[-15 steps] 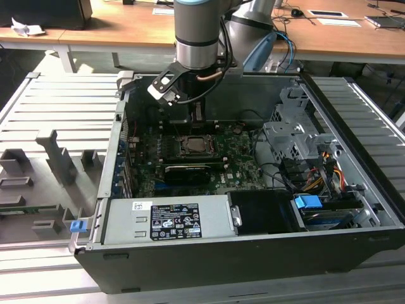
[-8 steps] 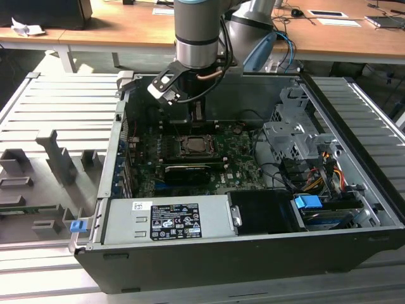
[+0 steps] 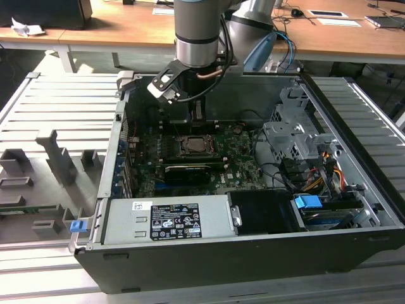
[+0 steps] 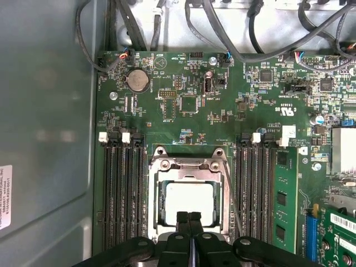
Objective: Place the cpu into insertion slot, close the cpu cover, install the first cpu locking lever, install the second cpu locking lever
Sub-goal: 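Install the first cpu locking lever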
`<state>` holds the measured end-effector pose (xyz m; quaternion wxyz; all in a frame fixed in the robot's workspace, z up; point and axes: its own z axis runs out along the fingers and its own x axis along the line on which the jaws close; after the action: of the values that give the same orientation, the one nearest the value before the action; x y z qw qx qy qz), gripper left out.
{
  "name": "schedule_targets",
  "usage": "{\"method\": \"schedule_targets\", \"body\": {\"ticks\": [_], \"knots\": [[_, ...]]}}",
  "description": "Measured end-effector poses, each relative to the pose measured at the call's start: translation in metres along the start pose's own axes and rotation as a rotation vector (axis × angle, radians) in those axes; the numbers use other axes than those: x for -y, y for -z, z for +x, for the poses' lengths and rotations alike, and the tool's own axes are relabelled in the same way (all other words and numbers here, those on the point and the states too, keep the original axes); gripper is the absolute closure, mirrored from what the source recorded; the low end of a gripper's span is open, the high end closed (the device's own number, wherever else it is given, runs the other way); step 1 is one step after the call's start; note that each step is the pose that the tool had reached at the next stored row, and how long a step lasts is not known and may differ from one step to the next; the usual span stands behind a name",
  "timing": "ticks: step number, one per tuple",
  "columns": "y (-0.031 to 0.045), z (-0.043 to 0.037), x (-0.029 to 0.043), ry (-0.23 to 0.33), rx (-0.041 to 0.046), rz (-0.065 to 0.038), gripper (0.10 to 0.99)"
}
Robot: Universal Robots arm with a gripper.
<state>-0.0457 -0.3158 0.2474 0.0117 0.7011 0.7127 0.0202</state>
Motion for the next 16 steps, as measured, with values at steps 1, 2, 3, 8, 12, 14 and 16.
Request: {"method": "schedule_targets", "body": {"ticks": [1, 2, 3, 8, 12, 14, 16], "knots": [[0.0004, 0.0, 0.0, 0.0, 0.0, 0.0, 0.98], [0.0007, 0.0, 0.0, 0.0, 0.0, 0.0, 0.98], [0.0011, 0.0, 0.0, 0.0, 0.0, 0.0, 0.98], [0.0057, 0.0001, -0.0002, 0.0, -0.0001, 0.0, 0.98], [0.0129, 0.0001, -0.0005, 0.0, 0.0001, 0.0, 0.98], [0.0149, 0.0002, -0.0006, 0.0, 0.0, 0.0, 0.98], [0.0177, 0.0002, -0.0008, 0.0, 0.0, 0.0, 0.98]]}}
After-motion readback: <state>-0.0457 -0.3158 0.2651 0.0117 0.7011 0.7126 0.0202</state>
